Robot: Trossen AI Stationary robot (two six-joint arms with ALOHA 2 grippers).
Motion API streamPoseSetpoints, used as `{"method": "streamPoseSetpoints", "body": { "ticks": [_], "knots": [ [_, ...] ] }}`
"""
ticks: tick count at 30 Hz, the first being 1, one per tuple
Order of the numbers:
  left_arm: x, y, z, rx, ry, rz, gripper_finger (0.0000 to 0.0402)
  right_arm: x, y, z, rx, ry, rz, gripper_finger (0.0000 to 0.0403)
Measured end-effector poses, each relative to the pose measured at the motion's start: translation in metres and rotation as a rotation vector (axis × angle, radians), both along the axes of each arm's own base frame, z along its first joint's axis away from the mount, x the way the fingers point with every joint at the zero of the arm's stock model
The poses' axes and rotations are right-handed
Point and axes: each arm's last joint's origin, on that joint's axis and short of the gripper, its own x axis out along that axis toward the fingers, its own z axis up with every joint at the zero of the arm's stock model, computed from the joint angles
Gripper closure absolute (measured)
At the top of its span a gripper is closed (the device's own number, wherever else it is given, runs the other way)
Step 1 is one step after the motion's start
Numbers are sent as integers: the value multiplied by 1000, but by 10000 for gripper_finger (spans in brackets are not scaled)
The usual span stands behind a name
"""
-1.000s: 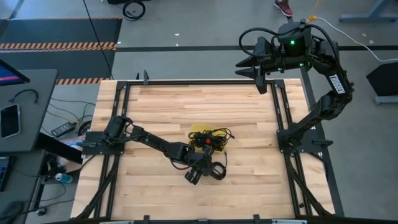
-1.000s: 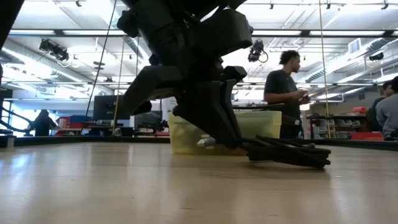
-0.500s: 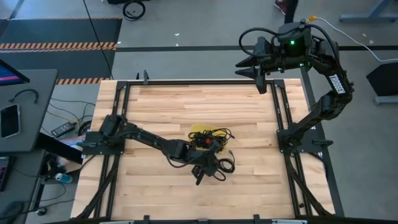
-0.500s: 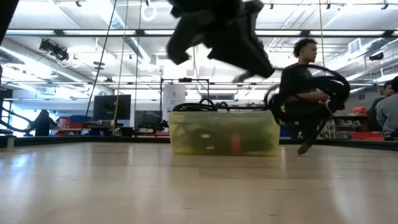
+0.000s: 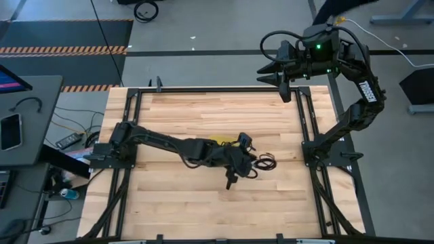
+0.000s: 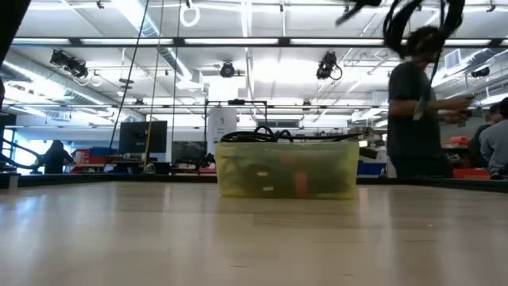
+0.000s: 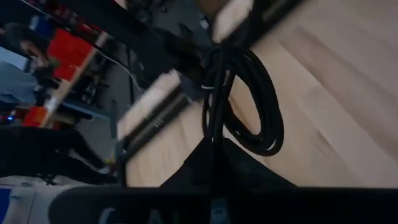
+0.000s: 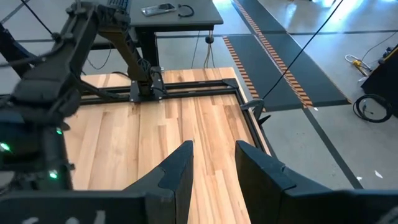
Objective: Pick and place USB-C Cables
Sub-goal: Put the black charger cable into the yellow bin
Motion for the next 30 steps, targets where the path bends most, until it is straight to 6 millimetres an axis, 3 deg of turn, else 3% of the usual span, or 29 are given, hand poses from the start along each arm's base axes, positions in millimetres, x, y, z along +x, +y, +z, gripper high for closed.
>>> {"method": "streamPoseSetpoints", "body": {
  "ticks": [3,7,10,17,25,30],
  "knots": [
    [2,4,18,-5,-43,7,384,0,0,0,0,0,0,277],
    [-3,14,30,74,38,76,384,0,0,0,0,0,0,277],
    [-11,28,23,105,165,172,384,0,0,0,0,0,0,277],
    [-31,53,-7,-3,409,400,385,0,0,0,-6,1,2,277],
    [-36,42,-19,22,420,469,385,-2,-5,0,-8,1,-22,277],
    [-41,30,-17,60,418,459,385,-6,-14,-2,-80,54,-142,279]
  ]
}}
